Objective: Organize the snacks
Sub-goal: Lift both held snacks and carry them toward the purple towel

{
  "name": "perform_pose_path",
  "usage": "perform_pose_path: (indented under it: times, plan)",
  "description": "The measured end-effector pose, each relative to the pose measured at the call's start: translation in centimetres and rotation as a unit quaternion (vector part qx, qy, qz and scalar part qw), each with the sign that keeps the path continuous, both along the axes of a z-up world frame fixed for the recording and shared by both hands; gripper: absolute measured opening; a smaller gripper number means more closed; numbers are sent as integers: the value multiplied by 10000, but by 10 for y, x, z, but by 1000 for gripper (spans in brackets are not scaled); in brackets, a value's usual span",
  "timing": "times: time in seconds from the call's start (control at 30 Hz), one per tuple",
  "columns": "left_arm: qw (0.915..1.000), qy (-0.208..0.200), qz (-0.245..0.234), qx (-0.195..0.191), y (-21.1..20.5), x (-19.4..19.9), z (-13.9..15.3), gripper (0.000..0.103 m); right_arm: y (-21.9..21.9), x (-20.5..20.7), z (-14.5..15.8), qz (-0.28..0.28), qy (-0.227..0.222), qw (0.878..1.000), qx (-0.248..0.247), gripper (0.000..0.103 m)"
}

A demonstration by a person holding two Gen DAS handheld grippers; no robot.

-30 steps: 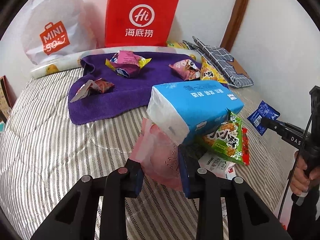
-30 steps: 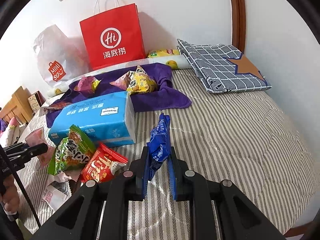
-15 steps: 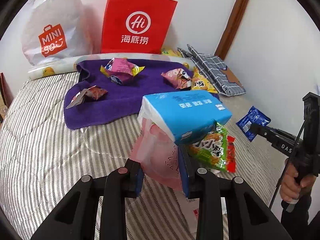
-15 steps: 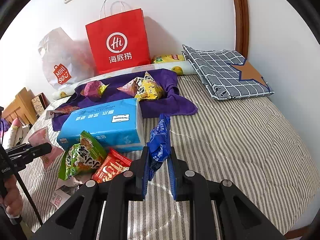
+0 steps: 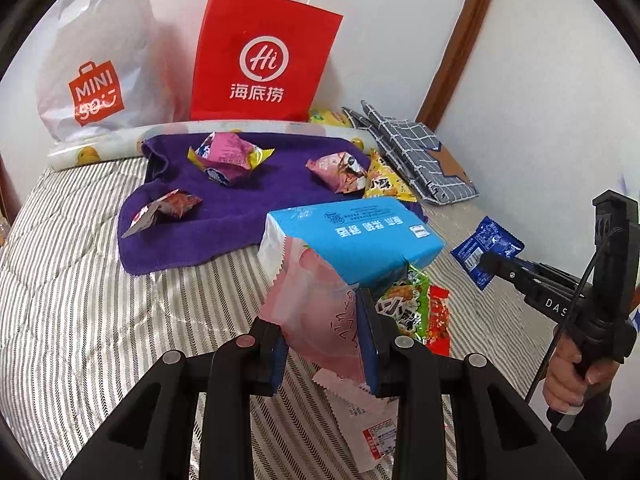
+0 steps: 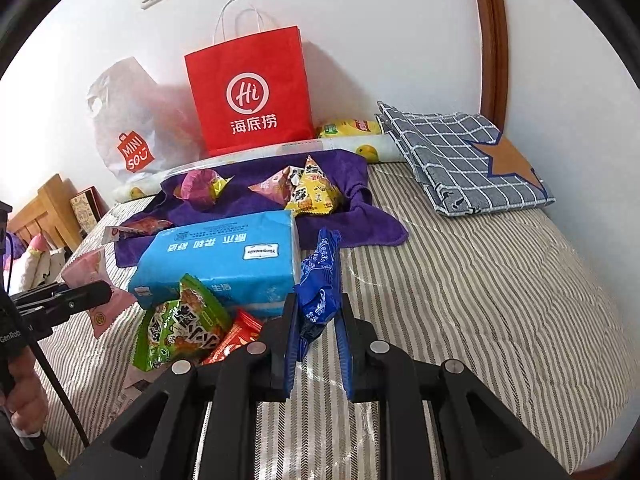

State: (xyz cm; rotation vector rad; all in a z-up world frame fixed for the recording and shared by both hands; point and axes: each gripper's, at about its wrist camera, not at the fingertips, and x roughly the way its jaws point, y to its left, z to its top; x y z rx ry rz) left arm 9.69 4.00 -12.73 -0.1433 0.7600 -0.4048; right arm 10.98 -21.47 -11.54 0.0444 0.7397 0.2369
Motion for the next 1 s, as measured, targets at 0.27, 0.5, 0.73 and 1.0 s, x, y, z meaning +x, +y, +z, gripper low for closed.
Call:
perform_pose_path:
  times: [0.27, 0.5, 0.73, 1.0]
  plan:
    - [10000, -68, -22, -50, -3, 1, 5, 30, 6, 1, 6, 72, -95, 9999, -26, 17]
    - [9999, -49, 3, -107, -1, 1, 6, 30, 7, 1, 7, 88, -105, 9999, -21, 17]
    - [9998, -70, 26, -199, 1, 3, 10, 30, 9, 0, 12, 118, -172, 9998, -18, 17]
    - [9997, -80, 134, -207, 4, 7, 17, 30, 14, 6, 16, 140, -234, 9996, -57, 17]
